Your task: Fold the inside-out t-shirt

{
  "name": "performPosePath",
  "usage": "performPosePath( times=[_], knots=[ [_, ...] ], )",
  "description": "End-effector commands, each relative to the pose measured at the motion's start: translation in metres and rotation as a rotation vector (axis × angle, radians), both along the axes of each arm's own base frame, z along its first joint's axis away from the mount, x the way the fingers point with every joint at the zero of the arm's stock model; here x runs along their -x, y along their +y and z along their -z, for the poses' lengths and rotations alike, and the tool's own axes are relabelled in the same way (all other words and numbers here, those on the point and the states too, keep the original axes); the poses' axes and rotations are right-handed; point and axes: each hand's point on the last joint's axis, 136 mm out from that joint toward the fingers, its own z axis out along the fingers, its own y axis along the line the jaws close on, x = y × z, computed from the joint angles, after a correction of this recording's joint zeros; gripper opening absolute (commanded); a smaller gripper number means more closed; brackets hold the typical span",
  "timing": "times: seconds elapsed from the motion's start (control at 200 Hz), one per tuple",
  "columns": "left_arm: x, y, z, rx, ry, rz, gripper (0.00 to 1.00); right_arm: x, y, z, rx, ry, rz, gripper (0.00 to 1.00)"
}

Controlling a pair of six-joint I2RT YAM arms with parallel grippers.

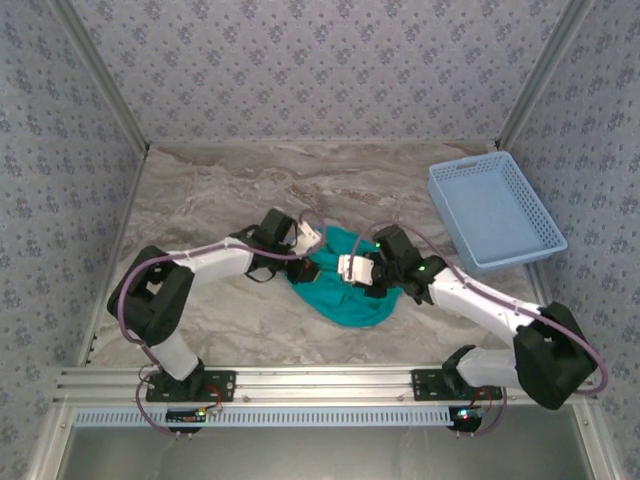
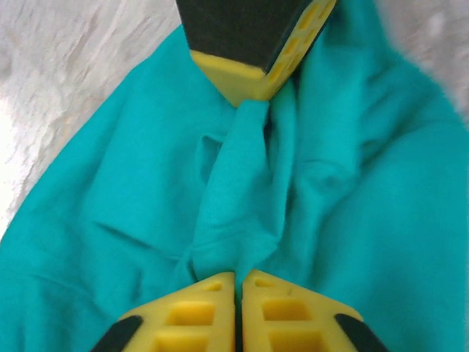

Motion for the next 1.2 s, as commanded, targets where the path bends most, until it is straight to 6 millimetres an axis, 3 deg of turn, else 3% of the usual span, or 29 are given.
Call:
performPosePath(
  times=[0.0,0.065,0.155,0.215,0.28,0.37,0.475,0.55,0.61,0.655,0.735,0.795,0.845,0.875,0.935,0.974,1.054,1.194],
  knots=[
    [-0.02,0.006,-0.102,0.259,-0.102,0.044,0.0,-0.023,-0.001,-0.078,-0.218,-0.125,0.018,0.01],
    [-0.024,0.014,-0.141,0.301,-0.18,0.05,0.0,-0.025,-0.012,-0.112,-0.312,-0.103,0.025,0.0],
    [-0.016,0.018,-0.181,0.344,-0.231,0.071,0.0,-0.008,-0.02,-0.148,-0.391,-0.08,-0.063,0.0],
    [-0.01,0.019,-0.197,0.392,-0.246,0.069,0.0,-0.002,-0.025,-0.16,-0.4,-0.098,-0.061,0.0],
    [-0.004,0.02,-0.201,0.441,-0.267,0.051,0.0,0.0,-0.031,-0.156,-0.386,-0.113,-0.033,0.0],
    [0.001,0.026,-0.177,0.436,-0.255,0.003,0.0,0.006,-0.033,-0.127,-0.354,-0.048,-0.006,0.0],
    [0.014,0.034,-0.116,0.335,-0.177,-0.032,0.01,0.037,-0.022,-0.078,-0.296,0.095,-0.07,0.0],
    [0.027,0.044,-0.071,0.252,-0.072,-0.07,0.14,0.068,-0.011,-0.04,-0.189,0.181,-0.153,0.03],
    [0.039,0.049,-0.051,0.233,0.003,-0.092,0.31,0.096,-0.005,-0.016,-0.076,0.251,-0.252,0.12],
    [0.044,0.051,-0.045,0.233,0.03,-0.109,0.33,0.118,-0.002,-0.007,-0.043,0.342,-0.328,0.19],
    [0.044,0.053,-0.047,0.25,0.038,-0.149,0.36,0.142,0.006,-0.024,-0.12,0.488,-0.456,0.29],
    [0.039,0.053,-0.055,0.255,0.028,-0.177,0.44,0.136,0.013,-0.04,-0.178,0.463,-0.474,0.32],
    [0.027,0.055,-0.058,0.233,0.032,-0.246,0.53,0.117,0.017,-0.051,-0.227,0.382,-0.442,0.34],
    [0.018,0.057,-0.058,0.216,0.039,-0.296,0.54,0.102,0.018,-0.056,-0.25,0.325,-0.394,0.36],
    [0.004,0.054,-0.059,0.196,0.065,-0.353,0.54,0.059,0.018,-0.067,-0.301,0.189,-0.249,0.55],
    [0.001,0.046,-0.06,0.196,0.086,-0.337,0.54,0.032,0.014,-0.071,-0.314,0.109,-0.149,0.61],
    [0.006,0.019,-0.059,0.172,0.09,-0.267,0.54,0.001,0.003,-0.06,-0.244,0.037,-0.032,0.63],
    [0.012,-0.017,-0.035,0.075,0.125,-0.239,0.55,-0.016,-0.024,-0.014,-0.004,0.074,0.073,0.62]
  ],
)
